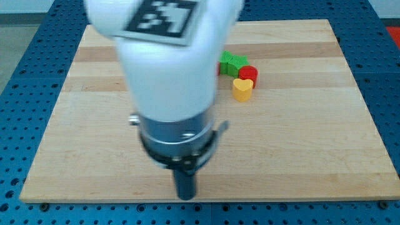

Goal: Push the hexagon right to the cube

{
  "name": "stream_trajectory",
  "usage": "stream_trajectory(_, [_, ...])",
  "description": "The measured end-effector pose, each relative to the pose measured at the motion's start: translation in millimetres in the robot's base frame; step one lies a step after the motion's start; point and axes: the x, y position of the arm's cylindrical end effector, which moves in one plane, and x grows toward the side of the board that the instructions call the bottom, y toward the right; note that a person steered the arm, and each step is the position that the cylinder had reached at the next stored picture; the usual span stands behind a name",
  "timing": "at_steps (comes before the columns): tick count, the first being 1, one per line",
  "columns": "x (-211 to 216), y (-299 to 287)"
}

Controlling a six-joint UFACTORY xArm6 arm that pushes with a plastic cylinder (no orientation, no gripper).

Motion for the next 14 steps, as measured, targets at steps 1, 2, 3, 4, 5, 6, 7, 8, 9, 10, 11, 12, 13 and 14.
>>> stream_trajectory(1, [-3,-32])
stream_trajectory(2, [-15,-35])
stream_trajectory(3, [-35,-21])
stream_trajectory(4, [-56,-5])
stream_trajectory(5, [-63,20])
stream_trajectory(6, [-63,45])
stream_trajectory(7, [-61,66])
stream_trajectory(8, [-64,74])
stream_trajectory(9, [-78,74])
stream_trajectory(10, [-92,74])
stream_trajectory(11, [-109,74])
stream_trajectory(12, [-118,74])
stream_trajectory(13, [-117,74])
stream_trajectory(14, [-117,69])
